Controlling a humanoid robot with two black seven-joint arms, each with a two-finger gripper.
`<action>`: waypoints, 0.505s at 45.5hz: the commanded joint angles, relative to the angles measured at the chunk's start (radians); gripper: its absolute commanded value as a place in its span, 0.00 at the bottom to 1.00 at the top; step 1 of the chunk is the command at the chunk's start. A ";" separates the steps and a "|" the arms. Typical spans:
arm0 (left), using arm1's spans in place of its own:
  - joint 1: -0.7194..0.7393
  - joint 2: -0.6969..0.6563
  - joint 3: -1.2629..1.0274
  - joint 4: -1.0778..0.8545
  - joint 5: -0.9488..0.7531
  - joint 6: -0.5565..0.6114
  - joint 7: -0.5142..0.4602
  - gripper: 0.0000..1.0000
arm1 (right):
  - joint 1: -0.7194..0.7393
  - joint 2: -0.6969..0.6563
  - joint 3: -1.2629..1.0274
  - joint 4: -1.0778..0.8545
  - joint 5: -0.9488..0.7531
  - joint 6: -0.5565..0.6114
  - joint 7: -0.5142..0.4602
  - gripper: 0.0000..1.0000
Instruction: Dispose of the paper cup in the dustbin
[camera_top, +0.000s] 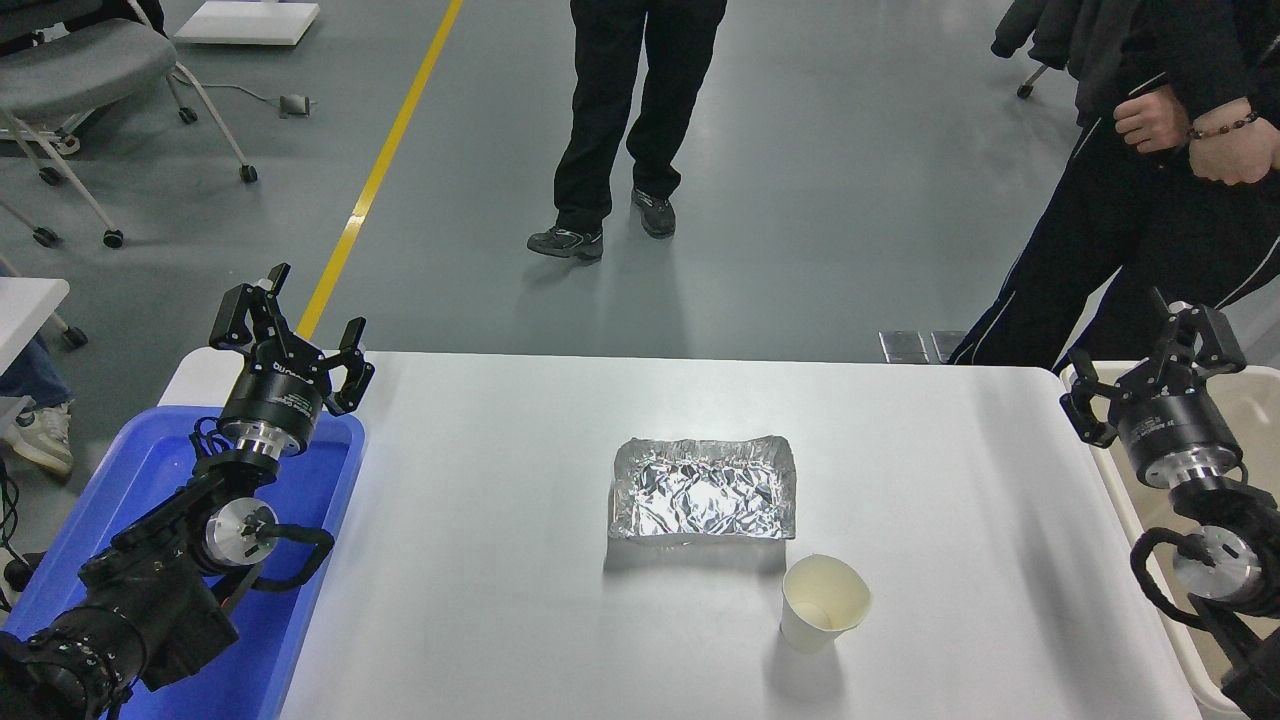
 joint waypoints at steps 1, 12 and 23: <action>0.000 0.000 0.000 0.000 0.000 0.000 0.000 1.00 | -0.003 0.002 0.000 0.000 0.000 0.000 0.000 1.00; 0.000 0.000 0.000 0.001 0.000 0.000 0.000 1.00 | 0.000 -0.001 0.000 0.000 0.000 0.002 0.000 1.00; 0.000 0.000 0.000 0.000 0.000 0.000 0.000 1.00 | -0.006 -0.010 0.000 0.000 0.000 0.003 0.000 1.00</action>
